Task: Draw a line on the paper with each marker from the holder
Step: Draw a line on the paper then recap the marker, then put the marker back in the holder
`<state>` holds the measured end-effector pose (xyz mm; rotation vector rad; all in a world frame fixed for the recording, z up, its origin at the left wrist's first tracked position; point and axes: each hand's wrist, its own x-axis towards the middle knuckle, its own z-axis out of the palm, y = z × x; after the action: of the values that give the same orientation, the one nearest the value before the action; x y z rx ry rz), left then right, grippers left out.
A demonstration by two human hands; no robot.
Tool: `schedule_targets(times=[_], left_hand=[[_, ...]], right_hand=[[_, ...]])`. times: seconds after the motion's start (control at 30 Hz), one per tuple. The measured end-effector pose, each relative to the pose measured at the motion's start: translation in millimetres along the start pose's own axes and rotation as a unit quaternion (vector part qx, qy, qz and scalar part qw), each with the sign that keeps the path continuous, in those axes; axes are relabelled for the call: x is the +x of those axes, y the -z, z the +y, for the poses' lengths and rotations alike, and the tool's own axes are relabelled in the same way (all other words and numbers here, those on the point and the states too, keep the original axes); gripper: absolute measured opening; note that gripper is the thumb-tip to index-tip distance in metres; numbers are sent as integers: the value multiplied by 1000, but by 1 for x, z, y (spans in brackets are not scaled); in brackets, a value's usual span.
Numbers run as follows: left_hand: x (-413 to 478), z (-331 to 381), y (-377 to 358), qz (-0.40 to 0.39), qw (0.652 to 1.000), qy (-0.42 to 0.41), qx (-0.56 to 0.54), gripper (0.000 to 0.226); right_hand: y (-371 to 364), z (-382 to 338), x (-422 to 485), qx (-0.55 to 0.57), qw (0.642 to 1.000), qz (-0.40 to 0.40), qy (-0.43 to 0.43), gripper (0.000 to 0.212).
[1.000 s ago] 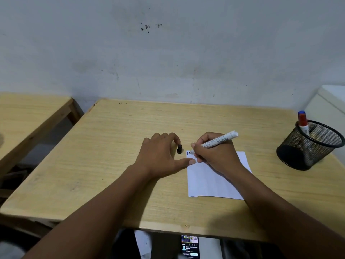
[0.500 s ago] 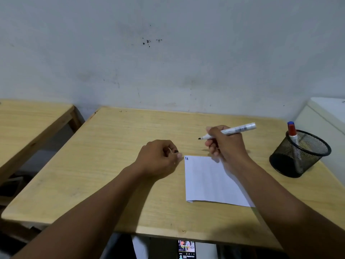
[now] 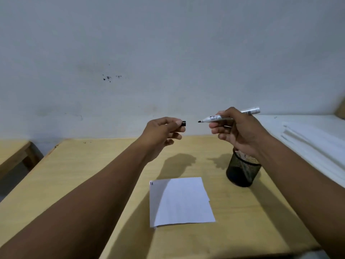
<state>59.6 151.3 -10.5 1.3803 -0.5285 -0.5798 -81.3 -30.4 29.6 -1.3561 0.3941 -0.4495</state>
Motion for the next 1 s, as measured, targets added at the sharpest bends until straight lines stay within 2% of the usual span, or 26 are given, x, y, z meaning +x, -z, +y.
schedule_targets(times=[0.07,0.2,0.47,0.67,0.87,0.93,1.0], left_hand=[[3,-1,-19,-26,999,15,-32,26],[8,-5,-46,-52,997,31,-54,16],[19,-11,-69,-66,996,31,-57,13],[20,-15,-84,-77,996,33,-41,35],[24,-10,-104,-74,996,16,-55,29],[27,-10,-104,-66,998,3,-23,27],[28,-13,-104,-53,997,-22,50,26]], right_hand=[[9,-1,-3,-8,1000,19,12,19],[21,0,-6,-9,999,39,26,18],[41,2,-8,27,998,51,32,14],[48,6,-8,21,999,31,32,12],[63,7,-8,59,998,17,31,11],[69,8,-7,41,999,9,24,13],[78,5,-7,-6,1000,2,10,27]])
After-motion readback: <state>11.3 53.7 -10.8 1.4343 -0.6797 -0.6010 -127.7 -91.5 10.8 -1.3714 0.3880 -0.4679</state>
